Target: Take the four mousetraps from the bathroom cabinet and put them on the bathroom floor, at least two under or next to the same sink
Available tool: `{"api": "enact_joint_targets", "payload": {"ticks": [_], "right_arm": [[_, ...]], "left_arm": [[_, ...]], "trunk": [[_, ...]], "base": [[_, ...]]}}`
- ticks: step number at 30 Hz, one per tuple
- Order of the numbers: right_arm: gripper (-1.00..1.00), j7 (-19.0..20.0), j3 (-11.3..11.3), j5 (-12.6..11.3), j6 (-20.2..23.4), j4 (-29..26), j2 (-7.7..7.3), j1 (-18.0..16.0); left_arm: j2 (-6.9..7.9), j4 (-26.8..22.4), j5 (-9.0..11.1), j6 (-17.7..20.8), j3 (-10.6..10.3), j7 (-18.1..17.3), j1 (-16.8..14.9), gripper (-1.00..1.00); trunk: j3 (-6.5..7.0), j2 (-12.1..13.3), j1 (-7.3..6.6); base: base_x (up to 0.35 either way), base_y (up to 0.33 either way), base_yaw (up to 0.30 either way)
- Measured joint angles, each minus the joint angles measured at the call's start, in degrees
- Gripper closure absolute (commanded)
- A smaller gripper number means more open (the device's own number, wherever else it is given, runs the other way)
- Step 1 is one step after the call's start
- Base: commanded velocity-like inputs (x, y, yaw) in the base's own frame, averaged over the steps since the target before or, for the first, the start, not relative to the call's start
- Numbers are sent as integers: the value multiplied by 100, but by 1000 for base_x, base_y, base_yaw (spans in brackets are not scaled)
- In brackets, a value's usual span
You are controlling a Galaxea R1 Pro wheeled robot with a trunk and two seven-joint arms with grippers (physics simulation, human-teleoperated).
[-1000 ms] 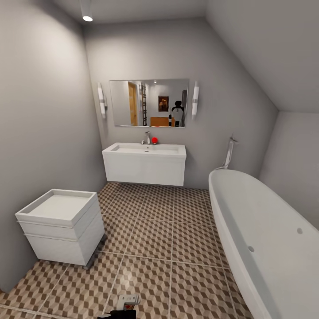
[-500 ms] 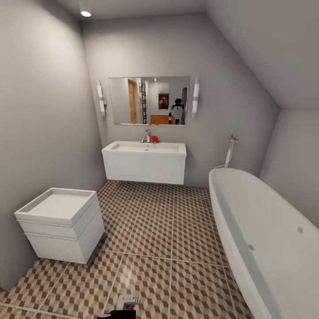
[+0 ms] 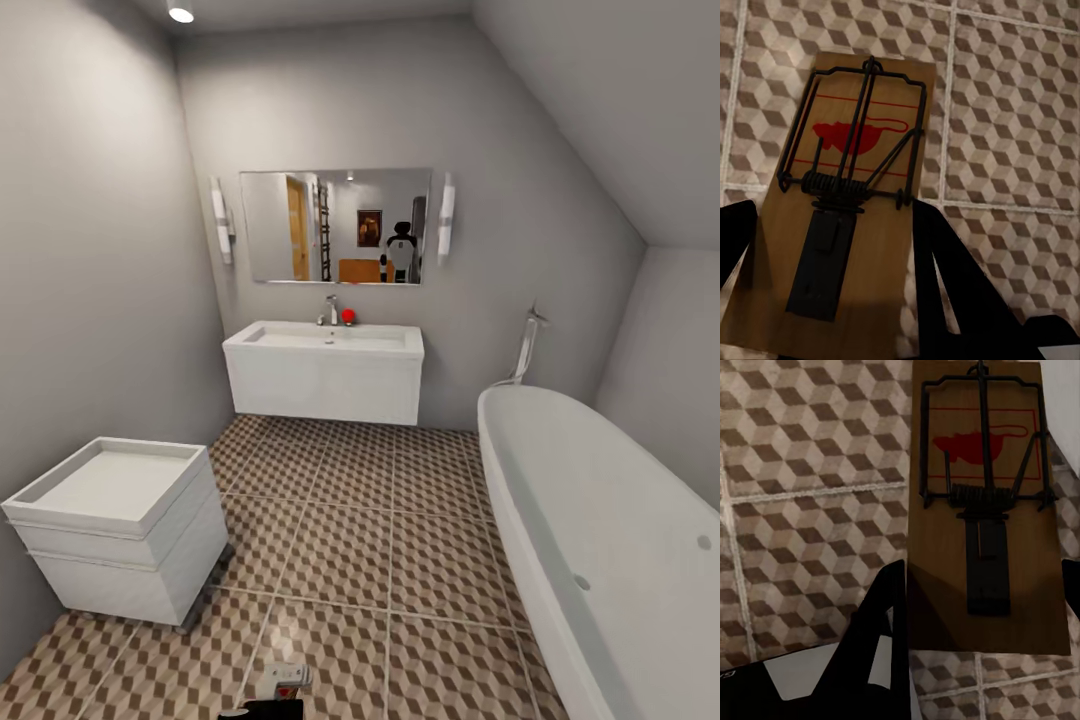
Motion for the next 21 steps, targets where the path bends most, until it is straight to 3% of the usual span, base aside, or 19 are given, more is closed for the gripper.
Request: {"api": "enact_joint_targets", "payload": {"ticks": [21], "right_arm": [[100, 1, 34, 71, -21, -5, 40, 0]], "left_arm": [[1, 0, 1, 0, 0, 3, 0, 100]], "trunk": [[0, 0, 0]], "base": [[323, 0, 0]]}}
